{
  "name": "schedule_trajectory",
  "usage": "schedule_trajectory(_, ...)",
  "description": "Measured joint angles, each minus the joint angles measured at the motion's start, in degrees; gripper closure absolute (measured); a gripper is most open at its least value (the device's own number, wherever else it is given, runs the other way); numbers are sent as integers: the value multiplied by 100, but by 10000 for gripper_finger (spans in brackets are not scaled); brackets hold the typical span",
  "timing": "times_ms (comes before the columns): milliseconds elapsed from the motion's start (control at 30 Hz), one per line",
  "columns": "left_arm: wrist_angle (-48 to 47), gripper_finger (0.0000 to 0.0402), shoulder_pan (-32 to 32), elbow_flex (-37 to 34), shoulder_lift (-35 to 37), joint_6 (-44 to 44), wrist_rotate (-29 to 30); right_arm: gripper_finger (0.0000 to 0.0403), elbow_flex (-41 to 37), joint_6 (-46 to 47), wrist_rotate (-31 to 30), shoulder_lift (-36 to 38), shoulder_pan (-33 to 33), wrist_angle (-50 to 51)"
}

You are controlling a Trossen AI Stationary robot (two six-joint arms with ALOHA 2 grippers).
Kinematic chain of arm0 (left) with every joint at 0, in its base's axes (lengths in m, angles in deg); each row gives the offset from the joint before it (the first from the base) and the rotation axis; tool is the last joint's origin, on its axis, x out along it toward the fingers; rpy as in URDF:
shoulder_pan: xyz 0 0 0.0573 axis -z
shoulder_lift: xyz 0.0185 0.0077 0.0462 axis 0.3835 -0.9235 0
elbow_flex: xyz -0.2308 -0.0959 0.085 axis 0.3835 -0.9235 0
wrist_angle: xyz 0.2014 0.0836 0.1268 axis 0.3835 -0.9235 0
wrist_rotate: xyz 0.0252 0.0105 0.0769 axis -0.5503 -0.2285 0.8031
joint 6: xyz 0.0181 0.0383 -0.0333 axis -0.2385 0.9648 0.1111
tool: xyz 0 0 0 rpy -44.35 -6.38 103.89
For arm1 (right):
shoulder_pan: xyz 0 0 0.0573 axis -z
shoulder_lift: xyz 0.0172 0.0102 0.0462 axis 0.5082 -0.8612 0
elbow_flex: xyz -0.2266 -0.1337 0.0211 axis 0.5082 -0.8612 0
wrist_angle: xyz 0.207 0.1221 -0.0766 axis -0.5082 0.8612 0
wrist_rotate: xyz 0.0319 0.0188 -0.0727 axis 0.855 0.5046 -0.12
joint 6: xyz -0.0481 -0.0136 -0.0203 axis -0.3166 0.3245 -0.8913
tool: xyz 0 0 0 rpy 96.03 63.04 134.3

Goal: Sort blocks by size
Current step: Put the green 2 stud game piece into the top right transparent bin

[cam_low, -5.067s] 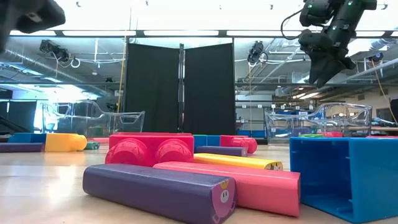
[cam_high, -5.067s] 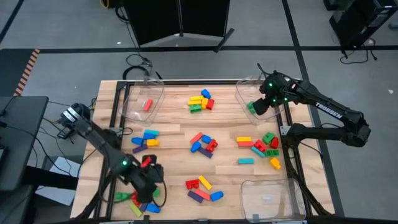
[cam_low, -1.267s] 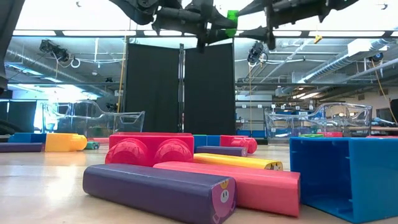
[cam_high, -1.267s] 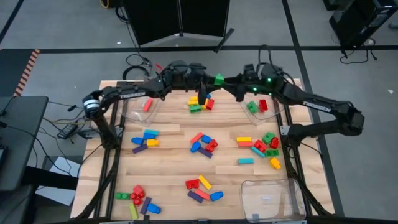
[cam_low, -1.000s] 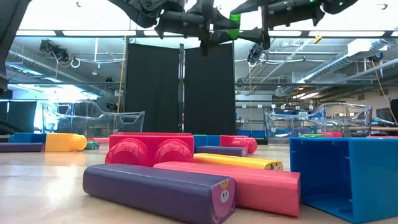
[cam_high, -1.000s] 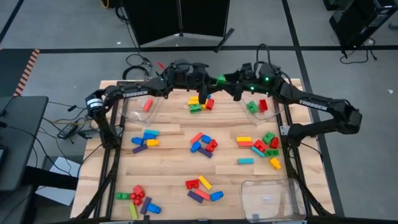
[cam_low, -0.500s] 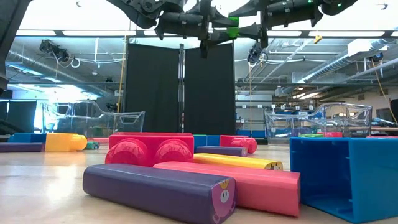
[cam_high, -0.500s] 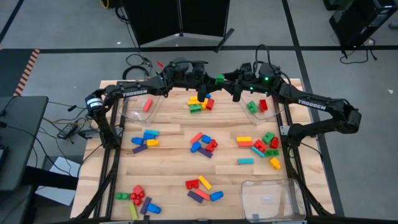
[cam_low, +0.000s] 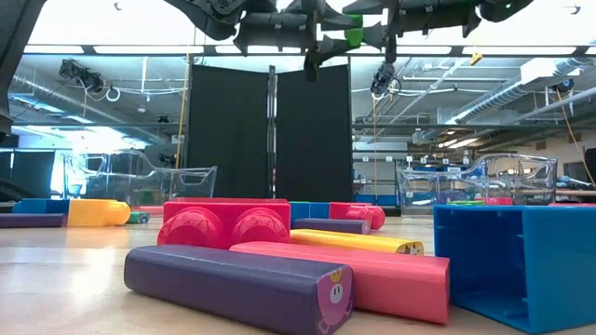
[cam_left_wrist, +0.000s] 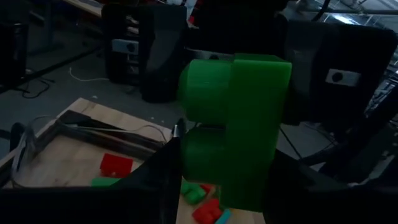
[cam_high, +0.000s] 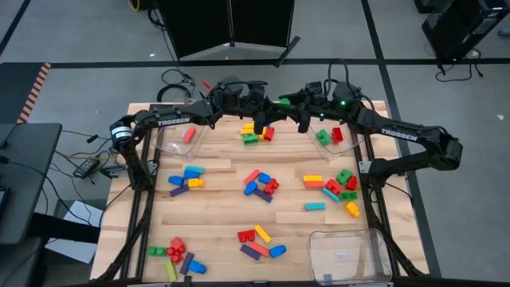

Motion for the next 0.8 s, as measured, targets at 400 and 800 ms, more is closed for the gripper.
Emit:
schedule_trajectory(400,45,238,74,0,0,33,3,221,0,83,43,-240,-142,-287)
schedule_trajectory(800,3,216,74,0,0,-17,91,222,-1,142,43,-247,-130,-326)
